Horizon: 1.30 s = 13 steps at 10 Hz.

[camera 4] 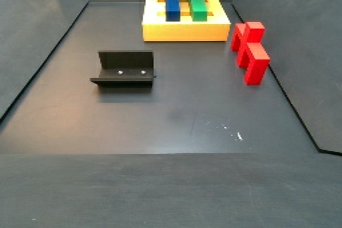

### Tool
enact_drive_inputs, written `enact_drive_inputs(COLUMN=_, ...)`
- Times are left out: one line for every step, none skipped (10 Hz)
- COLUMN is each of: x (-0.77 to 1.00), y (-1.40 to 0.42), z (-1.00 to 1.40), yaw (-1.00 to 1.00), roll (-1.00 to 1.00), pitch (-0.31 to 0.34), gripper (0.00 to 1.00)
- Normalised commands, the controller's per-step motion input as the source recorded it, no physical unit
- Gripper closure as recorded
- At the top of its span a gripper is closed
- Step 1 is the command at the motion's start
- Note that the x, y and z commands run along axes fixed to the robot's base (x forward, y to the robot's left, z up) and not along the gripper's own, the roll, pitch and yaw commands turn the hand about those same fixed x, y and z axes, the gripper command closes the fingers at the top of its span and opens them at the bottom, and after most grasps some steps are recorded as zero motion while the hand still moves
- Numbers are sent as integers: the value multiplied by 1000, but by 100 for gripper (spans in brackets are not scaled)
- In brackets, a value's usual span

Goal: Pick up the purple object. Move up. Place the purple object on the fixture. Regrasp the purple object. Move to above the board. Insert the purple object.
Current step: Insert the purple object.

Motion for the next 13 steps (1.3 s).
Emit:
enact_drive_inputs(x=-163, y=-14, z=0, yaw=0, roll=-29, pitch=-106, gripper=100)
enact_drive_inputs(x=-89, y=-40, z=0, yaw=0, roll=-21, pitch=-91, gripper=100)
enact_drive_inputs(x=0, y=-26, z=-3, yaw=20, roll=-31, pitch=-67, gripper=100)
enact_drive_inputs(x=71, y=-11, z=-71, yaw=40, roll=-26, pitch=-40, gripper=100)
enact_drive_inputs(x=57, y=0, z=-46, yaw=31, roll=-30, pitch=-24, gripper=100)
enact_drive_inputs(x=0, y=0, z=-69, yaw=54, roll=-17, pitch=-54, gripper=100)
enact_drive_inputs(x=0, y=0, z=-37, yaw=37, roll=-30, pitch=-40, gripper=100)
enact_drive_inputs(x=114, y=-3, z=-11, yaw=74, roll=-27, pitch=0, gripper=100)
enact_drive_inputs(x=3, y=0, z=-46, yaw=49, roll=-27, pitch=-10, gripper=100)
enact_drive_inputs(x=51, y=-11, z=-26, yaw=69, roll=-21, pitch=0, gripper=100)
enact_drive_inputs(x=49, y=-20, z=-60, yaw=63, roll=-19, pitch=-7, gripper=100)
enact_drive_inputs(x=0, y=-23, z=-86, yaw=54, roll=-11, pitch=-16, gripper=100)
enact_drive_inputs(x=43, y=-46, z=-86, yaw=49, roll=-20, pitch=-17, gripper=100)
